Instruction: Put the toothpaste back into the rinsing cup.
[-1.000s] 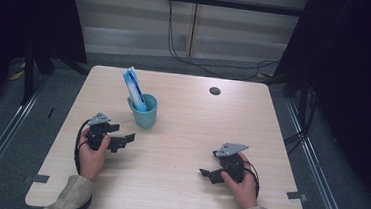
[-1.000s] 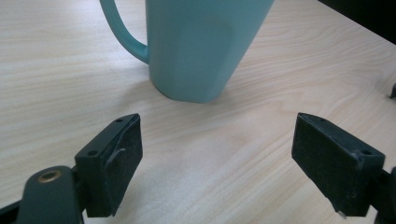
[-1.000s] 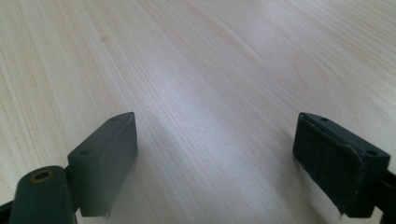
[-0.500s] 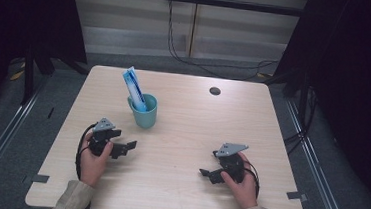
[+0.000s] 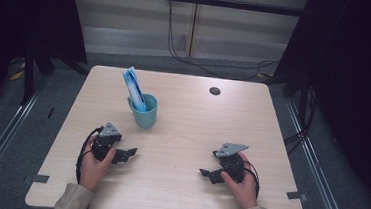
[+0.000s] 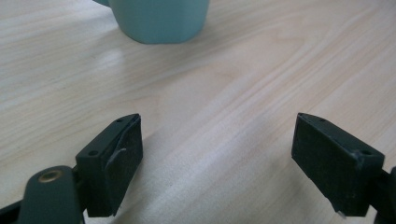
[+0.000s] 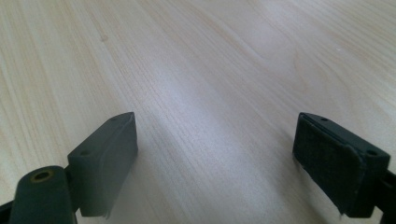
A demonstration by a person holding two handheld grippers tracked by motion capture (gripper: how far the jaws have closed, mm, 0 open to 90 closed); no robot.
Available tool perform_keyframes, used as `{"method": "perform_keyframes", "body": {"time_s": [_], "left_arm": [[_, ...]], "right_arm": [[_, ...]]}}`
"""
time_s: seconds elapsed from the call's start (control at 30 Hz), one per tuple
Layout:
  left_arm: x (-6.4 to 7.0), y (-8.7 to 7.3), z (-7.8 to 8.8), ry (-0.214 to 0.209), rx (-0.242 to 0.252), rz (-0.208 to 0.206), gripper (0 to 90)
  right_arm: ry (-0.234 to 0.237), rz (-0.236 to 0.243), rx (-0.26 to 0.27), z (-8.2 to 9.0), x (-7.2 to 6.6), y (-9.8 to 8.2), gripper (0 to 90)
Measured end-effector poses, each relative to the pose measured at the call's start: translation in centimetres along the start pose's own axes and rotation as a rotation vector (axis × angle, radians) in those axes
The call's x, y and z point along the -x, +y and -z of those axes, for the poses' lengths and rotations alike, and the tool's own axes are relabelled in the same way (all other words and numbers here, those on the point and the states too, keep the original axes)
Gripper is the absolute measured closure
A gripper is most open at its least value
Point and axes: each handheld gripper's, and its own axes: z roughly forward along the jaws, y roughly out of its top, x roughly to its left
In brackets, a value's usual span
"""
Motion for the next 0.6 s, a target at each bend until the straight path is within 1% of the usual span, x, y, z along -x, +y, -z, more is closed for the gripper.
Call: {"method": "perform_keyframes", "body": {"time_s": [0.03,0.1,0.17,0.2,0.27,0.33,0.6], "left_arm": [[0.14,0.01,-0.08,0.004,-0.012,-0.007,16.8],[0.35,0.02,-0.16,0.014,-0.020,-0.025,16.4],[0.47,0.03,-0.23,0.013,-0.024,-0.031,15.9],[0.54,0.05,-0.23,0.021,-0.032,-0.040,15.7],[0.68,0.06,-0.29,0.028,-0.035,-0.048,15.1],[0.72,0.09,-0.31,0.036,-0.038,-0.064,14.8],[0.73,0.06,-0.30,0.032,-0.037,-0.064,14.8]], "right_arm": [[0.000,0.000,0.000,0.00,0.00,0.00,13.5],[0.000,0.000,0.000,0.00,0.00,0.00,13.5],[0.000,0.000,0.000,0.00,0.00,0.00,13.5],[0.000,0.000,0.000,0.00,0.00,0.00,13.5],[0.000,0.000,0.000,0.00,0.00,0.00,13.5],[0.000,0.000,0.000,0.00,0.00,0.00,13.5],[-0.001,-0.001,-0.001,0.02,-0.03,0.00,13.7]]}}
